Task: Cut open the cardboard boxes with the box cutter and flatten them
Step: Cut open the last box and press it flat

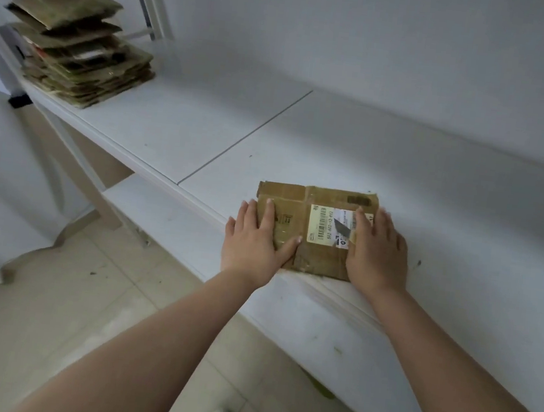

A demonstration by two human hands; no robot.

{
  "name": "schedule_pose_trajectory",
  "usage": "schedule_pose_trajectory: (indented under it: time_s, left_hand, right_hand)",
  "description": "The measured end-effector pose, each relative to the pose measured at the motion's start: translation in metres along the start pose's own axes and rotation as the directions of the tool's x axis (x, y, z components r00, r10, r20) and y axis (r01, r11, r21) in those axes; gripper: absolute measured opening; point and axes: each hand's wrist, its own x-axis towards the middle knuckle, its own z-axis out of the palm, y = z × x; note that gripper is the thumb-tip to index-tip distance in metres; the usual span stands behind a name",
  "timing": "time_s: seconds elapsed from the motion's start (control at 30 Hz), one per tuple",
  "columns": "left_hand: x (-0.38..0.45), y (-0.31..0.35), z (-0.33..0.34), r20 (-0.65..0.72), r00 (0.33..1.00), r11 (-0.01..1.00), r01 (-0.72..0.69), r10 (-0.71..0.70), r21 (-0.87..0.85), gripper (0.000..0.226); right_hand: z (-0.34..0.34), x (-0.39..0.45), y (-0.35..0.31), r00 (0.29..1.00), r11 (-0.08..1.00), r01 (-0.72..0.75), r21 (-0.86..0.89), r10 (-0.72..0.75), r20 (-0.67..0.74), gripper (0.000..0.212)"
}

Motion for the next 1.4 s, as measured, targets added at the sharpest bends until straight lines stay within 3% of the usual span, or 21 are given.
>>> schedule_pose_trajectory:
  time_s: [0.2, 0.4, 0.53, 0.73, 0.87, 1.17, 1.4]
  left_hand:
    - [-0.006, 0.001, -0.004, -0.004, 1.0, 0.998, 0.004, -0.004, -0.062, 0.086]
    - [-0.024, -0.002, -0.002, -0.059, 0.997, 0.944, 0.03, -0.053, -0.33, 0.088]
    - [-0.035, -0.007, 0.005, -0.175, 0.984, 0.916, -0.038, -0.035, -0.399, 0.089]
    - [-0.038, -0.033, -0.006, -0.292, 0.956, 0.912, -0.128, 0.009, -0.39, 0.084]
    - [-0.028, -0.103, -0.046, -0.23, 0.973, 0.901, -0.083, -0.02, -0.426, 0.081]
    - [0.001, -0.317, -0.195, -0.259, 0.966, 0.978, -0.062, 0.008, -0.201, 0.089]
    - [0.064, -0.393, -0.292, -0.373, 0.926, 0.991, -0.1, 0.061, -0.087, 0.089]
  right_hand:
    - [-0.002, -0.013, -0.002, 0.964, 0.995, -0.089, 0.04, 0.096, -0.248, 0.047]
    - [-0.004, -0.016, 0.001, 0.962, 0.988, -0.046, 0.144, 0.082, -0.259, 0.042]
    - [-0.008, -0.027, -0.008, 0.953, 0.955, 0.034, 0.294, 0.057, -0.297, 0.039]
    - [-0.013, -0.042, -0.053, 0.965, 0.946, -0.161, 0.282, 0.211, -0.157, 0.058]
    - [-0.011, -0.041, -0.128, 0.966, 0.932, -0.153, 0.328, 0.212, -0.149, 0.058]
    - [-0.001, -0.017, -0.368, 0.984, 0.916, 0.046, 0.399, 0.026, -0.174, 0.054]
    - [-0.021, 0.05, -0.477, 0.956, 0.902, 0.12, 0.416, 0.008, -0.292, 0.046]
